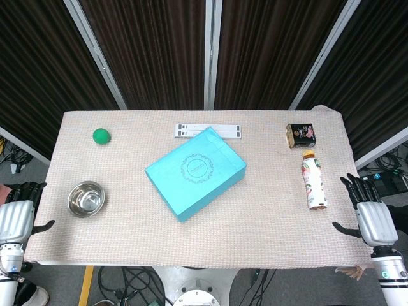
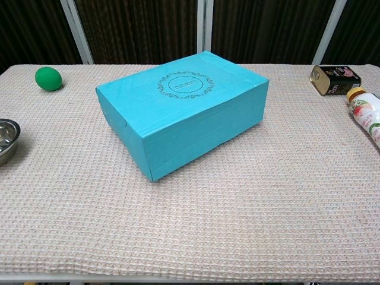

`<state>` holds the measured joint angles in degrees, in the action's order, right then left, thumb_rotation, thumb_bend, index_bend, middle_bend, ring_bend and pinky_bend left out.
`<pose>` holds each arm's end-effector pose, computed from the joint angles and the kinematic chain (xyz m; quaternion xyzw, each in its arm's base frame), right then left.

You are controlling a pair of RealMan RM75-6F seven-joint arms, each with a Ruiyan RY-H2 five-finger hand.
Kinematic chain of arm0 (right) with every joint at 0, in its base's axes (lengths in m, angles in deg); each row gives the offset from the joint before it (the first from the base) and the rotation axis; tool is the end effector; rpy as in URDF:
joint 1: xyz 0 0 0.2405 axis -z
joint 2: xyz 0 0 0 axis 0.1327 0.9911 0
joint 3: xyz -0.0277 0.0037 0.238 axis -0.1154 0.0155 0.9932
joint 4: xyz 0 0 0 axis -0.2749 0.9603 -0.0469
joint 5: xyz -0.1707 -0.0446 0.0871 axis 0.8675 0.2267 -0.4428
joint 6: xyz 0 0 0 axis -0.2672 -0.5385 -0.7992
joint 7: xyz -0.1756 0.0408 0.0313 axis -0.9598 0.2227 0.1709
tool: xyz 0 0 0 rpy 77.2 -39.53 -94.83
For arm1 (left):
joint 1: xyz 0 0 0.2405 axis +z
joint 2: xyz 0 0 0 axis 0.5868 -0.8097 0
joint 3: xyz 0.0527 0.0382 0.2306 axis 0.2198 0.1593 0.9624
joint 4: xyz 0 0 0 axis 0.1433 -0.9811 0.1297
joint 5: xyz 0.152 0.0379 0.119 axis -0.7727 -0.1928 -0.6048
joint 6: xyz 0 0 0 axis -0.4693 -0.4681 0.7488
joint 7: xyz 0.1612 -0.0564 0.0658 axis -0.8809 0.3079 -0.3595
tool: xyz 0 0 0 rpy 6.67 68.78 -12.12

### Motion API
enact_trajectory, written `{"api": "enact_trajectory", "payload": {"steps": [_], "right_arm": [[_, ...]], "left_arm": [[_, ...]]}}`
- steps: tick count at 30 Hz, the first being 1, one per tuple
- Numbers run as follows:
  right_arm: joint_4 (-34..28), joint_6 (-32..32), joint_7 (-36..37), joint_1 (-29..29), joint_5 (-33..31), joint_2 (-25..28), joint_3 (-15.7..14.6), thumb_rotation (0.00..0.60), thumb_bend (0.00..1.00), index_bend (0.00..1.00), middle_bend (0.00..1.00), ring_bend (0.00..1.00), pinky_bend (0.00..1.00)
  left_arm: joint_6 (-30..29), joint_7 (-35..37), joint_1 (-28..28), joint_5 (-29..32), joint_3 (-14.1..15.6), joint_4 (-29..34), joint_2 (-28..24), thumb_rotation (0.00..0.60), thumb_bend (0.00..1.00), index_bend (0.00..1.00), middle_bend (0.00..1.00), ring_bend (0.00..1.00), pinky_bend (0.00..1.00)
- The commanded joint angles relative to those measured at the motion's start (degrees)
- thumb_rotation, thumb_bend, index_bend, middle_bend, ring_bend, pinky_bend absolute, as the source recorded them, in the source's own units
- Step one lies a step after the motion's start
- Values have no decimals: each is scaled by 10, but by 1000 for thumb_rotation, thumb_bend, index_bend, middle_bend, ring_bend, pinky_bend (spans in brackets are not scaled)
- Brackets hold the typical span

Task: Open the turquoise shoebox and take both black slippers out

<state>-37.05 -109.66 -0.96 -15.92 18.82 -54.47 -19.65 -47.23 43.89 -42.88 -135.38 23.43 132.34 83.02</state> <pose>-0.2822 -0.2381 0.1623 0.6072 -0.4143 0.3919 0.5533 -0.3076 0.2326 0.1482 -0.5797 -0.4034 -0.3126 0.6352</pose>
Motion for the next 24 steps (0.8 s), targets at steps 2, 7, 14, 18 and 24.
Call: {"api": "enact_trajectory", "payload": {"steps": [2,7,14,18,24], "right_arm": [[0,3,0,-2,0,1,0,600,0,0,0,0,0],[3,17,17,-9,7,5,-5,600,0,0,0,0,0],[8,68,83,-50,14,15,6,600,10,0,0,0,0],[10,150,175,-111,10,16,25,600,145,0,0,0,15],[44,297,433,-232,22,-5,58,600,450,0,1,0,43]], "left_arm": [[-2,1,-2,-4,-2,-4,3,600,0,176,210,105,164],[-1,2,-6,-9,-2,-6,4,600,0,176,210,105,166],[44,28,-35,2,-14,-41,21,600,0,176,210,105,198],[81,31,-64,12,-25,-68,42,600,0,177,215,128,221],[98,49,-95,40,-57,-94,90,600,0,185,360,301,372]]}}
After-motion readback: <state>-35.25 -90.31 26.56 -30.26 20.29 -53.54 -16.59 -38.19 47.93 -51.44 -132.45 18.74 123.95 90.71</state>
